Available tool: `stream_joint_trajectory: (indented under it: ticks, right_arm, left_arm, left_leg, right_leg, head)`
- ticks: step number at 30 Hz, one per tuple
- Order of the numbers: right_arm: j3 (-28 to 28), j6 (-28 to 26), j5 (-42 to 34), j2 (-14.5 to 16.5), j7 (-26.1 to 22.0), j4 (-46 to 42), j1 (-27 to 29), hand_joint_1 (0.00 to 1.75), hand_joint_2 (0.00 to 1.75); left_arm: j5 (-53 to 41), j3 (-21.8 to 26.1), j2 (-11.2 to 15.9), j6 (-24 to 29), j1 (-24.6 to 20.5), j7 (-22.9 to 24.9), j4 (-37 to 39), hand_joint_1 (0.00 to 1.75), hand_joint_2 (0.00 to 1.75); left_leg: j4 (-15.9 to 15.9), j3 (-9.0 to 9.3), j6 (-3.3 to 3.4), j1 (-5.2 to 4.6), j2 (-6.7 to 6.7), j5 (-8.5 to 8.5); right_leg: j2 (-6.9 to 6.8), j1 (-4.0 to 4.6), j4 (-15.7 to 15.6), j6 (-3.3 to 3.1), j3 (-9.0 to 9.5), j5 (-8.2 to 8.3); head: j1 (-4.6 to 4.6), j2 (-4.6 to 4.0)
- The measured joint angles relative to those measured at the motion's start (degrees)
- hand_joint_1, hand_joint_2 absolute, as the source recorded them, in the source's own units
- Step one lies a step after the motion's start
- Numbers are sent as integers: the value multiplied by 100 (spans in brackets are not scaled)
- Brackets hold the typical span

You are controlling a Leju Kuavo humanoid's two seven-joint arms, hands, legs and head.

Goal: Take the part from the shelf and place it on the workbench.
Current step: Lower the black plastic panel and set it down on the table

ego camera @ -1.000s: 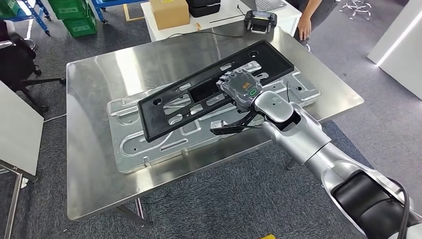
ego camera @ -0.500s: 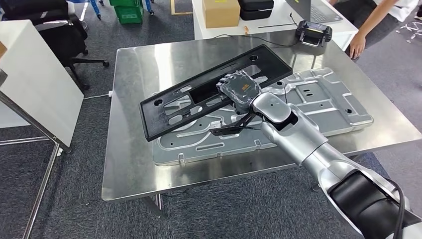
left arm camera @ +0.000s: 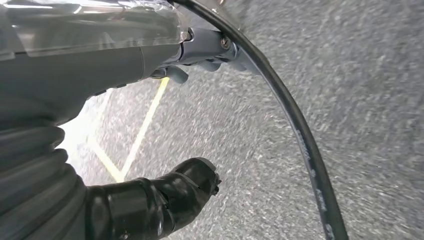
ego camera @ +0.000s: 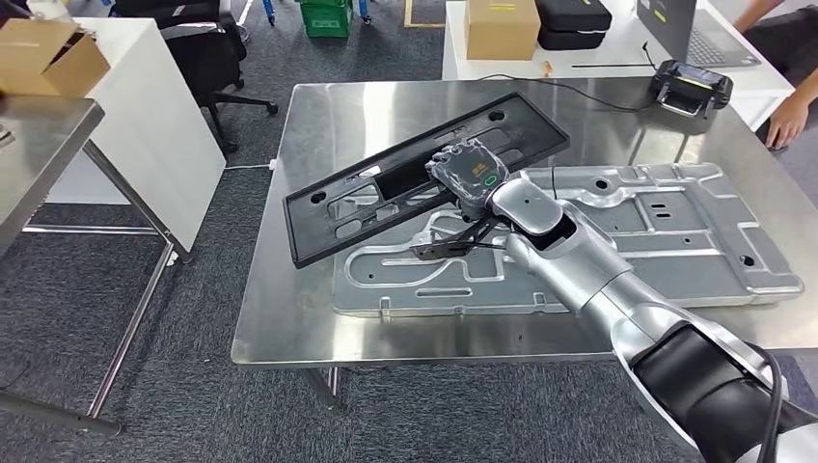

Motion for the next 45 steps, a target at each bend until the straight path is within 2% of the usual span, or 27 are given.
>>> stream_joint_trajectory:
  ticks: [1, 3, 4, 5, 6, 7, 9, 10, 11, 13, 20, 28, 35, 39, 42, 45]
  right_arm:
    - [-2, 0, -7, 1, 7, 22, -13, 175, 175]
    - [-9, 2, -28, 17, 45, 98, -33, 175, 175]
    - [-17, 6, -45, 31, 77, 162, -40, 175, 175]
    - [-35, 19, -67, 49, 119, 266, -55, 175, 175]
    - [-63, 46, -92, 62, 169, 391, -81, 175, 175]
    - [-101, 92, -119, 73, 233, 542, -109, 175, 175]
    - [-195, 242, -179, 91, 396, 852, -158, 175, 175]
    - [-242, 353, -216, 104, 498, 1010, -173, 175, 175]
    - [-288, 499, -265, 120, 624, 1173, -190, 175, 175]
    - [-382, 853, -377, 163, 931, 1509, -219, 175, 175]
    - [-746, 1690, -544, 304, 2038, 2292, -240, 175, 175]
    - [-950, 1777, -502, 370, 2357, 2529, -280, 175, 175]
    - [-1082, 1484, -411, 353, 2468, 2560, -190, 175, 175]
    - [-1180, 1403, -362, 320, 2323, 2521, -83, 0, 0]
    - [-1251, 1389, -319, 319, 2229, 2461, 55, 0, 0]
    - [-1281, 1267, -279, 319, 2194, 2404, 166, 0, 0]
  left_arm:
    - [3, 0, 4, -1, -1, 1, 0, 0, 175]
    - [27, 0, 8, -3, 5, 9, 0, 0, 175]
    - [46, 0, 7, -2, 10, 22, 0, 0, 175]
    - [72, 0, 5, -1, 4, 42, 0, 0, 175]
    - [95, 0, 1, 1, -5, 70, 0, 0, 175]
    - [125, 0, -8, 2, -7, 106, 0, 0, 175]
    - [207, 1, -25, -14, -2, 189, -1, 0, 175]
    - [255, 3, -34, -28, 9, 238, -2, 0, 175]
    - [299, 5, -43, -47, 12, 295, -2, 0, 175]
    - [360, 9, -66, -74, 15, 420, -2, 0, 175]
    - [598, 111, -178, -154, 13, 777, -2, 0, 175]
    - [694, 218, -287, -166, 21, 856, 0, 0, 175]
    - [868, 355, -397, -88, 116, 952, 38, 0, 175]
    - [1143, 522, -470, -89, 159, 990, 150, 0, 175]
    - [1385, 726, -534, -132, 175, 990, 260, 0, 175]
    - [1527, 918, -591, -156, 177, 987, 339, 0, 44]
  left_leg:
    - [-119, 57, 37, -24, 51, 13]
    - [-132, 53, 106, -45, -28, 15]
    - [-156, 67, 137, -35, -71, 26]
    - [-171, 85, 160, -36, -109, 35]
    - [-178, 101, 178, -36, -143, 39]
    - [-176, 111, 186, -46, -182, 31]
    - [-138, 114, 193, -77, -244, -12]
    - [-131, 116, 200, -86, -267, -25]
    - [-122, 114, 207, -88, -277, -32]
    - [-119, 101, 212, -89, -289, -30]
    - [-117, 102, 225, -98, -292, -38]
    - [-117, 131, 232, -94, -291, -44]
    - [-117, 135, 237, -92, -291, -38]
    - [-117, 138, 238, -92, -295, -38]
    - [-117, 139, 238, -92, -295, -40]
    - [-117, 139, 237, -92, -295, -41]
  right_leg:
    - [-48, 16, -1, 28, 14, -15]
    - [-130, 32, -25, 88, 44, -27]
    - [-121, 25, -15, 122, 57, -53]
    - [-47, 19, 21, 141, 42, -94]
    - [35, 15, 14, 91, 25, -64]
    - [119, 8, 22, 26, 14, -105]
    - [168, 2, -42, -63, 30, -59]
    - [168, -5, -42, -19, 50, -91]
    - [177, -10, -54, 32, 58, -49]
    - [176, -13, -73, 83, 66, -33]
    - [177, -24, -96, 109, 75, -28]
    - [177, -23, -98, 151, 98, -43]
    - [176, -23, -95, 156, 98, -39]
    - [173, -22, -96, 155, 107, -40]
    - [174, -23, -97, 154, 110, -41]
    - [174, -23, -97, 154, 110, -42]
  head:
    - [3, 0]
    - [4, 0]
    - [5, 0]
    - [5, 1]
    - [10, 1]
    - [11, 1]
    - [15, 1]
    - [14, 1]
    - [17, 1]
    - [18, 0]
    - [16, 1]
    - [16, 0]
    - [15, 0]
    - [16, 0]
    - [17, 0]
    - [17, 0]
